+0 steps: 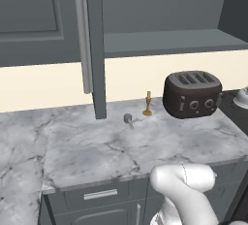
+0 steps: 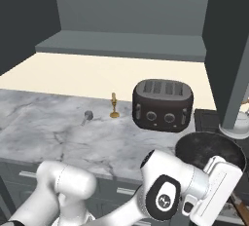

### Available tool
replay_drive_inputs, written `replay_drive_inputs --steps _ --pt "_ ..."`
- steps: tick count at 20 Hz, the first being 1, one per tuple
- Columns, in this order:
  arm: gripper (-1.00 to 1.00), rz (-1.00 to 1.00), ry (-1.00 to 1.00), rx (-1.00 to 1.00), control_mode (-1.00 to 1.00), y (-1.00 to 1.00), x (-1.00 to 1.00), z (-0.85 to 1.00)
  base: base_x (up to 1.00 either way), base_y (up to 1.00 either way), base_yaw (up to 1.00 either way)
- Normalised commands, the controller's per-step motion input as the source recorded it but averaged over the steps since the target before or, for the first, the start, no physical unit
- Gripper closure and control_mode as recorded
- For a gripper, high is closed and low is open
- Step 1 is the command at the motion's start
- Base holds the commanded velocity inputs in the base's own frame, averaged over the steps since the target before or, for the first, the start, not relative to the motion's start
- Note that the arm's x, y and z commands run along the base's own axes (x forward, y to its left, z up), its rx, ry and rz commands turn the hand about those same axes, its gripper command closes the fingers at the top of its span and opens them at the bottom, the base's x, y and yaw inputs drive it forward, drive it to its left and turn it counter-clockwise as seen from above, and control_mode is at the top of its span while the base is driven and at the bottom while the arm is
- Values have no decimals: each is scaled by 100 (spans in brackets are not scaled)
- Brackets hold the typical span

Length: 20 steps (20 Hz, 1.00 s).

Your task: Pick the pan from the cabinet and place it on the stove. Then turn on the stove burner for the pan.

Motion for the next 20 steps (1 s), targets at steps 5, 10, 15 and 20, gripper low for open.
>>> replay_drive_inputs --steps 5,10,15,20 --pt "100 -2 -6 0 -100 -9 22 -20 0 0 0" --pt "100 0 -3 0 -100 0 13 -6 0 0 0" --pt "100 0 -1 1 -100 0 4 -2 0 0 0" --pt "100 0 -1 2 -100 -1 0 -2 0 0 0"
